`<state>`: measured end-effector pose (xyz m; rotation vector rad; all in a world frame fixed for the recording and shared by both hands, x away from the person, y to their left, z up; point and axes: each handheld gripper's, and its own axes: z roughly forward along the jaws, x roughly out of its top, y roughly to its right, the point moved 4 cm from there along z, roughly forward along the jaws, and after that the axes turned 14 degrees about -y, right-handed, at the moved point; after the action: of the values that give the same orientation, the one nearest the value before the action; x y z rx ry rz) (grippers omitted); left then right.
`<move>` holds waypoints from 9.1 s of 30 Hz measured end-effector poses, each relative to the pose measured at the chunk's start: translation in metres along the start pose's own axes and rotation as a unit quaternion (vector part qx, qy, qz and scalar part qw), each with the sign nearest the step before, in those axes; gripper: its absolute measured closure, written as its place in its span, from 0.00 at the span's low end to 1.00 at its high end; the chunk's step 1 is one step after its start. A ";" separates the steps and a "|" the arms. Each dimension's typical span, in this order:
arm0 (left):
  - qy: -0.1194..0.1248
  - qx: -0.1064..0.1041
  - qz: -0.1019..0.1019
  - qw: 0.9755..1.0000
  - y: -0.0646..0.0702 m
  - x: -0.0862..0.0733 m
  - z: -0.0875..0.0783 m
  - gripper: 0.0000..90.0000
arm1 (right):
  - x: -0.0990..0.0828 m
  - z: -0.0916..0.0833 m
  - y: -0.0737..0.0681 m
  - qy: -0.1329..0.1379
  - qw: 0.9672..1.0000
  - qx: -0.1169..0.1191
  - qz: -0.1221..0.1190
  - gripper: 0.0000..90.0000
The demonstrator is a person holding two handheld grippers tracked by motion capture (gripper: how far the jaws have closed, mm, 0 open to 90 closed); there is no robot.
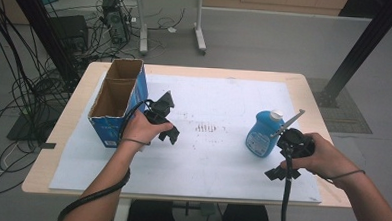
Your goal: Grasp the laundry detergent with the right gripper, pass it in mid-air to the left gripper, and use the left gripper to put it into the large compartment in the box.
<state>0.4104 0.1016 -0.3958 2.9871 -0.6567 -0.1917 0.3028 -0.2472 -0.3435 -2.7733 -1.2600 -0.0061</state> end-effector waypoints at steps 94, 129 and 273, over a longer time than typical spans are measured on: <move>0.003 -0.009 0.005 1.000 0.010 0.005 -0.005 0.11 | -0.057 0.056 0.057 0.070 0.993 0.017 0.090 0.07; 0.008 -0.006 0.009 1.000 0.013 0.001 -0.009 0.11 | -0.055 0.077 0.059 0.195 0.977 0.003 0.086 0.07; 0.010 -0.014 0.031 0.999 0.025 -0.004 -0.011 0.11 | 0.004 0.080 0.074 0.449 0.892 -0.035 0.030 0.05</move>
<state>0.3980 0.0811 -0.3821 2.9333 -0.7379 -0.1658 0.3585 -0.2855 -0.4295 -2.3102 -0.8977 -1.1854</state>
